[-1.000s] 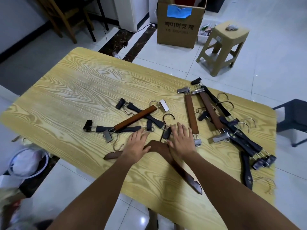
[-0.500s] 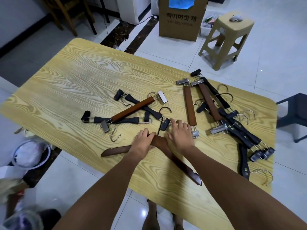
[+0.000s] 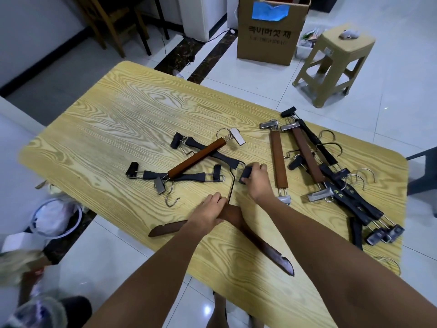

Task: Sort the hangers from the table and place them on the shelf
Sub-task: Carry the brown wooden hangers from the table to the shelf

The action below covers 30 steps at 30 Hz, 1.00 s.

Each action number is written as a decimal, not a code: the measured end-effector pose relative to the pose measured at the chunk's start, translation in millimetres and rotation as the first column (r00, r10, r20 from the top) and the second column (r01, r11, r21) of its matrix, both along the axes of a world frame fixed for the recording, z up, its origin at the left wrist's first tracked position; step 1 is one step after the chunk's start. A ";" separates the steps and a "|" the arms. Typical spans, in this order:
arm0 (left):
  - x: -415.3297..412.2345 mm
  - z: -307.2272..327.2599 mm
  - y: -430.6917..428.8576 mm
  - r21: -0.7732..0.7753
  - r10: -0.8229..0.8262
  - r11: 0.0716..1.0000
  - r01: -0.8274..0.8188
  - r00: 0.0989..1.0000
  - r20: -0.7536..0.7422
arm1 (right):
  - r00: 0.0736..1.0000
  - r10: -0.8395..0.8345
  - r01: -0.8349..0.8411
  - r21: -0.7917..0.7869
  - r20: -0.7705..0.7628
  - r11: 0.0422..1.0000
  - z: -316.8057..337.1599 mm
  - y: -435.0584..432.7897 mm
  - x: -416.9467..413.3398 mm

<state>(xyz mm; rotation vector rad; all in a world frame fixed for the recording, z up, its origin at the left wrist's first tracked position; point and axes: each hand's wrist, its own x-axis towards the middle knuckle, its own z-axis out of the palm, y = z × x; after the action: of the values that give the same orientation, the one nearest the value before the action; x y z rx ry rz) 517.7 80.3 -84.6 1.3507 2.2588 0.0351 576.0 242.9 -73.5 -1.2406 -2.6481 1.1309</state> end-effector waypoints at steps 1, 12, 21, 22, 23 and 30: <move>-1.1 1.6 -2.0 -0.004 -0.006 1.000 0.006 1.000 0.006 | 1.000 -0.005 0.005 0.018 -0.009 1.000 4.2 4.0 -3.1; -9.0 31.0 -43.9 0.050 -0.157 0.986 0.160 0.986 -0.054 | 0.990 -0.040 0.032 0.064 0.138 0.997 25.4 15.1 -15.3; -29.6 58.4 -58.6 0.161 -0.020 0.986 0.036 0.995 -0.099 | 0.973 0.034 -0.108 0.320 0.228 0.941 37.2 0.5 -17.9; -33.8 59.6 -60.9 0.177 0.022 0.984 -0.009 0.997 -0.075 | 0.970 0.051 -0.132 0.339 0.237 0.932 38.0 1.3 -18.9; -38.4 60.8 -63.1 0.197 0.063 0.979 -0.052 0.997 -0.050 | 0.967 0.067 -0.155 0.355 0.246 0.922 38.5 1.8 -20.5; -78.8 71.9 -78.3 0.270 0.277 0.919 -0.288 0.958 0.076 | 0.933 0.216 -0.329 0.443 0.287 0.834 35.4 4.1 -42.6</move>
<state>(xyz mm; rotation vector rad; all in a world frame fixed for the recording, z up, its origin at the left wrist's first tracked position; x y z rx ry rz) 438.9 2.1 -12.7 1.1292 2.4689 0.4912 533.4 246.9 -38.1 -0.9561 -3.0750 0.2839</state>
